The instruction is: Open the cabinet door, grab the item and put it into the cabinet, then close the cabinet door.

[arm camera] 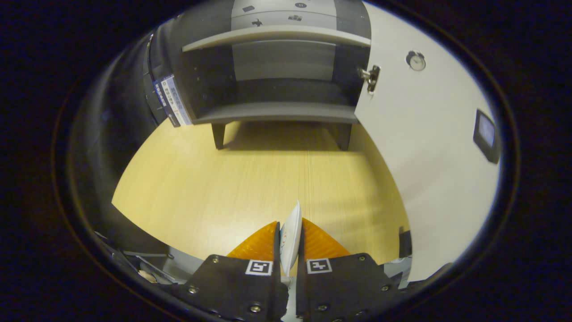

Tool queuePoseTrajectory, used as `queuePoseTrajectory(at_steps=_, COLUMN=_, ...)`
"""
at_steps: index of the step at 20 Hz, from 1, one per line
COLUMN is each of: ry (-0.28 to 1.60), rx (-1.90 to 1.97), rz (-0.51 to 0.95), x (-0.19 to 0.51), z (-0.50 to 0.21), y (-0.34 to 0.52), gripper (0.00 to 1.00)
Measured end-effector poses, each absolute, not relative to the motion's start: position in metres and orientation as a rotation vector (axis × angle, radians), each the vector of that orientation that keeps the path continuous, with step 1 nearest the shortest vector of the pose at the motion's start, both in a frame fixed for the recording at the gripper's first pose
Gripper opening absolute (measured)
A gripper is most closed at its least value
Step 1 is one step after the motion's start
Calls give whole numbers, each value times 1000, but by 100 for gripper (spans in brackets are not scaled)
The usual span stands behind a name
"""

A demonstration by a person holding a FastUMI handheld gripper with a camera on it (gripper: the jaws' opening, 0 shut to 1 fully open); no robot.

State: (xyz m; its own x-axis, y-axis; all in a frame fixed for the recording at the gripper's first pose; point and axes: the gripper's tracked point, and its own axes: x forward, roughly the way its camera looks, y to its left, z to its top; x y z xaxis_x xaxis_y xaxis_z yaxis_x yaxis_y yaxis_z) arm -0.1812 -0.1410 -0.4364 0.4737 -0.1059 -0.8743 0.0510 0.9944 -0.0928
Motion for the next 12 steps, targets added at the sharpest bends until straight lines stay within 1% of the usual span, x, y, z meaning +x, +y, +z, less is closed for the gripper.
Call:
queuePoseTrajectory(at_steps=3, ry=1002, rx=-58, rz=-75, x=-134, z=-388, y=-134, gripper=14)
queuePoseTrajectory(at_steps=7, ry=860, rx=-98, rz=-38, x=-64, z=-311, y=-124, gripper=14)
queuePoseTrajectory(at_steps=12, ry=730, rx=-119, rz=-21, x=12, z=-244, y=-118, gripper=14)
